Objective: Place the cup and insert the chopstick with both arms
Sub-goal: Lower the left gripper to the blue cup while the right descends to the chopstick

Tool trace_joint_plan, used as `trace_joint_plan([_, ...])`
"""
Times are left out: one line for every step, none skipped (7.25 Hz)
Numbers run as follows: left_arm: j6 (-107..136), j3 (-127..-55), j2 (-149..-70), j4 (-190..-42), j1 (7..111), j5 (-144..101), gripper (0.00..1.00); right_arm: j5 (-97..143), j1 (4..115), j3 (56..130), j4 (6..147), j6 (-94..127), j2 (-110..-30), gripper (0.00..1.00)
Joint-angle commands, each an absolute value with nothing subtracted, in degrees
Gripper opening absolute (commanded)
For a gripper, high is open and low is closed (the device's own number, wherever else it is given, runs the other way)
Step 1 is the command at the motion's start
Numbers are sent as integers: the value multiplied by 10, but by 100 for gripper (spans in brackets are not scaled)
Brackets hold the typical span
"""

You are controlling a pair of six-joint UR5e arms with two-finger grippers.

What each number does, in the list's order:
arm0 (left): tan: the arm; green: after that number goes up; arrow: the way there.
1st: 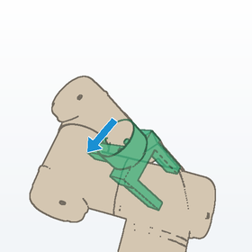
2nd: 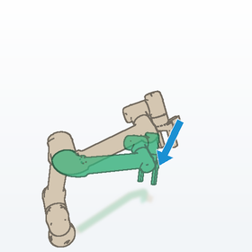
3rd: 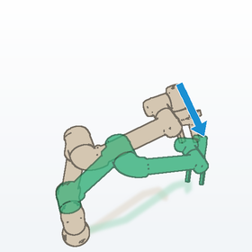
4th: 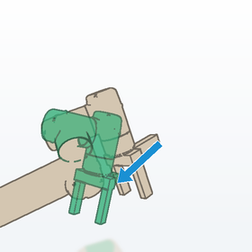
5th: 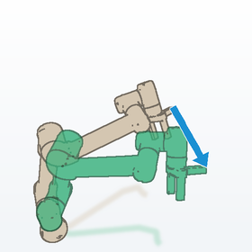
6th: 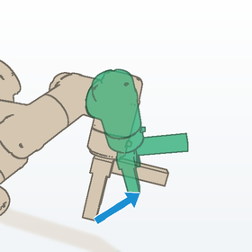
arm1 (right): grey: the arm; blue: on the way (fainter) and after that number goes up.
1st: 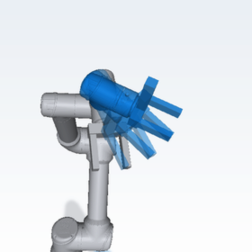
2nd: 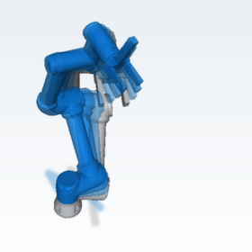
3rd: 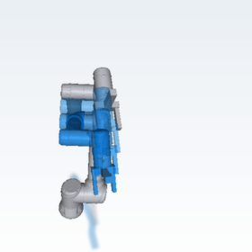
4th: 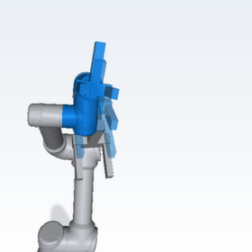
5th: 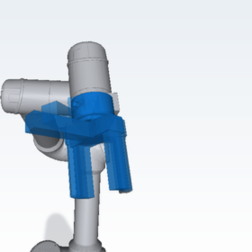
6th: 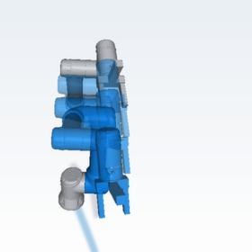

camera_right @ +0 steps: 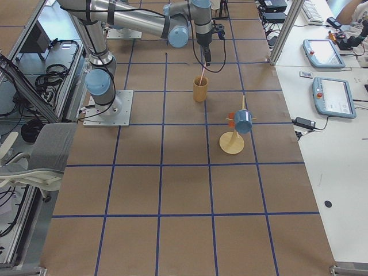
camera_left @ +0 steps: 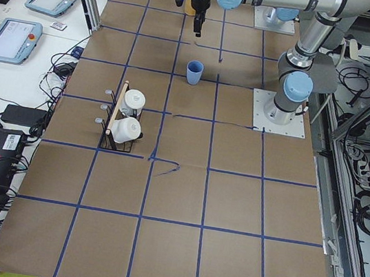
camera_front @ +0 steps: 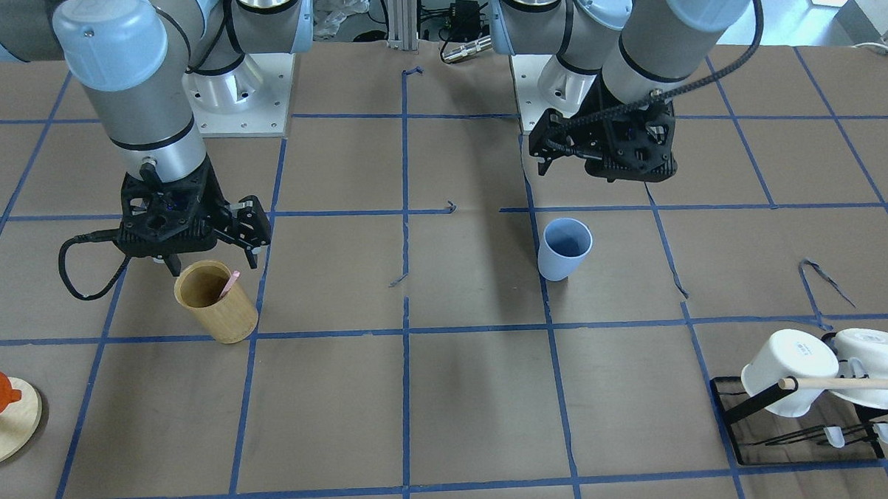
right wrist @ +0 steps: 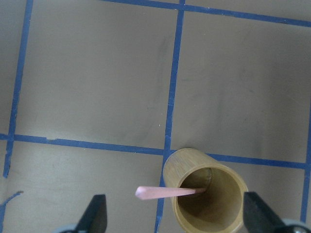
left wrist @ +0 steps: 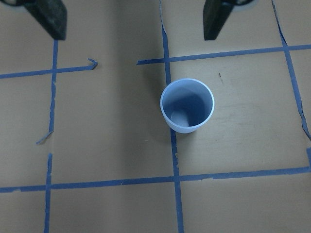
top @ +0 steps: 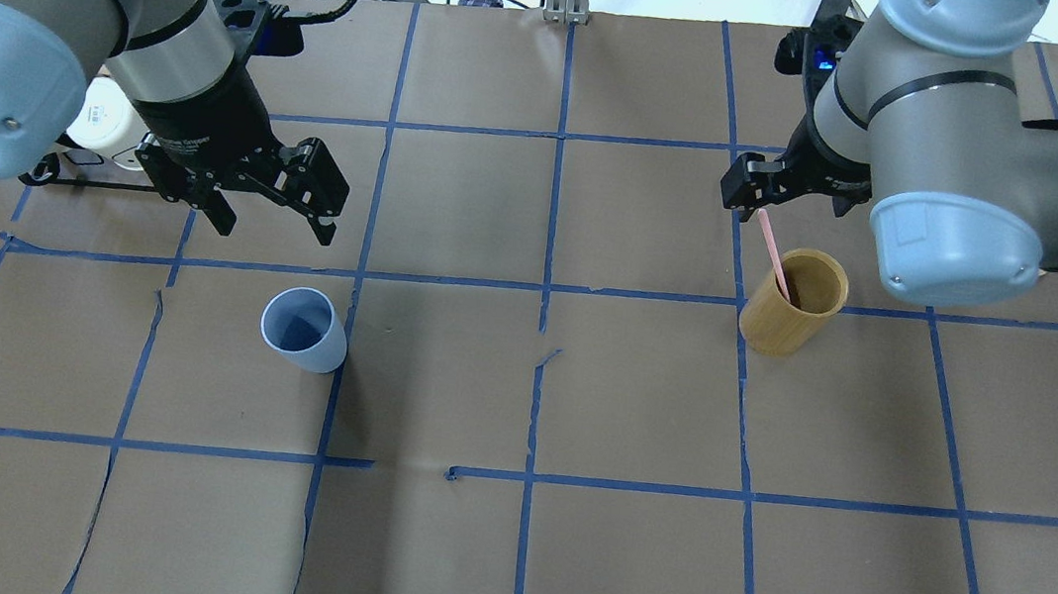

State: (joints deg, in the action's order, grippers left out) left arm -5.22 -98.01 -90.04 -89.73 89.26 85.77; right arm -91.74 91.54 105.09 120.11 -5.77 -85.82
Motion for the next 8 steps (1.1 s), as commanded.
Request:
trace_joint_plan([-71,-1068,-912,-782,888,856,99,-917,916,1067,1215,-69,-858,80])
trace_joint_plan([-93,-1106,-920,-732,889,858,99,-918,916,1076,1216,-70,-858,80])
trace_joint_plan([-97,-1141,-920,-697,890,858,99,-918,918,1080,1216,-71,-859,78])
trace_joint_plan([-98,-1177,-919,-662,890,859,98,-918,921,1080,1216,-73,-859,70])
trace_joint_plan([-98,-1205,-920,-615,890,858,98,-918,921,1078,1216,-87,-859,56])
trace_joint_plan([-98,-1217,-923,-599,890,858,98,-918,921,1074,1217,-98,-859,46])
trace_joint_plan([-98,-1219,-924,-597,890,858,96,-918,921,1075,1219,-102,-858,33])
trace_joint_plan([-97,-1219,-924,-596,890,857,90,-918,921,1076,1221,-103,-859,30])
